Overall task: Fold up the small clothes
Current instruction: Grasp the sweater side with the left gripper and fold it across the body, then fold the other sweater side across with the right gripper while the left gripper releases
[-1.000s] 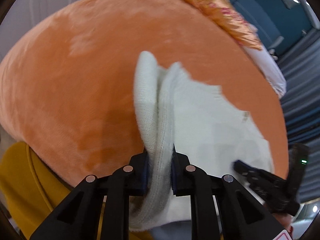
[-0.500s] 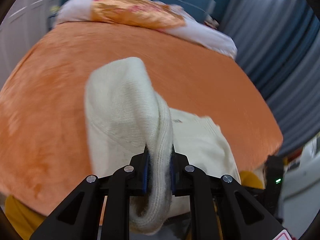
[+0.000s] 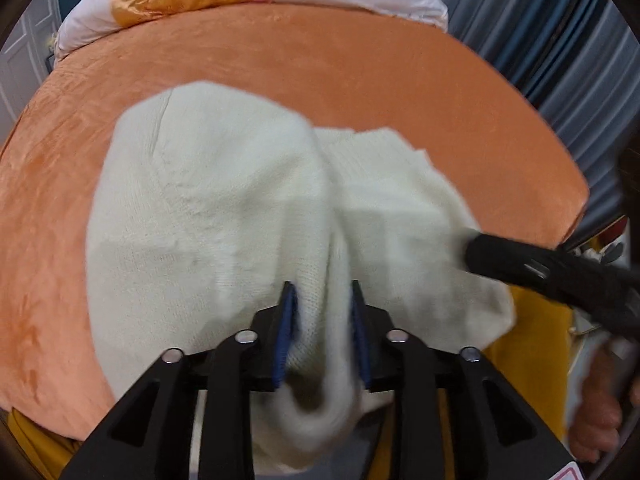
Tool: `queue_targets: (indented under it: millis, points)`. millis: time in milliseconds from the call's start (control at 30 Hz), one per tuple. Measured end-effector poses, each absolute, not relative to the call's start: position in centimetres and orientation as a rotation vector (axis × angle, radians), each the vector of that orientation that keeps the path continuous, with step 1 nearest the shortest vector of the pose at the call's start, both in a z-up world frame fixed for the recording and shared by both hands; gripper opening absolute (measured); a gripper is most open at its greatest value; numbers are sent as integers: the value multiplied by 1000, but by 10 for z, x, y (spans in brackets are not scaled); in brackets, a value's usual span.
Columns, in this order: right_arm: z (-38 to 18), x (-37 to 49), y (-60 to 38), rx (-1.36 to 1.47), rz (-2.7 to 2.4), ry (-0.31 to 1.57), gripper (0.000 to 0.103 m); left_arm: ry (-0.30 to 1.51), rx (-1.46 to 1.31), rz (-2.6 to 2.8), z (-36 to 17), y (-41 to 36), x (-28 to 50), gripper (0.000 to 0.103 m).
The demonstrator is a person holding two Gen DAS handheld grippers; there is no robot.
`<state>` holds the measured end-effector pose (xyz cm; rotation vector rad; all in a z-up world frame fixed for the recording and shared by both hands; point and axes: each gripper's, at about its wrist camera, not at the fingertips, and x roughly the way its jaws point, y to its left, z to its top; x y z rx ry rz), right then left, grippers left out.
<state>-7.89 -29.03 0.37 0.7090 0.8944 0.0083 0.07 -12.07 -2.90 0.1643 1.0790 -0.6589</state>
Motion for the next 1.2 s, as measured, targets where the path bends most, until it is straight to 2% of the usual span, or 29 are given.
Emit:
queue_targets:
  millis: [100,267,333,433,467,533,800,900,1033,1100,1200]
  points:
    - [-2,-53,-281,765,84,923,55,1010,152,-657,-9,-105,-19,62]
    - [-15,-28,-260,838,170,960,61,959,135,-636,8,-71,-35,66]
    - [-24,-18,-253,852,188,994,67,980,86,-600,7,-50,-38,66]
    - [-41,-8,-244,903,211,1048,67,1011,9,-526,6,-21,-32,66]
    - [-46,-5,-241,922,224,1057,61,1016,-9,-509,6,-14,-30,66]
    - [-45,-3,-235,910,244,1057,18,1019,-43,-481,8,-6,-27,66]
    - [45,-50,-289,807,248,772,15,962,-1,-613,30,-39,-42,66]
    - [24,-68,-326,764,137,828,15,974,46,-671,26,-66,-44,66]
    - [-54,-72,-357,802,2,1012,18,1028,167,-716,-2,-111,-44,66]
    - [-58,-80,-361,859,16,973,19,1040,230,-690,-17,-125,-42,66]
    - [-34,-95,-361,814,-42,923,23,995,314,-645,-23,-134,-40,67]
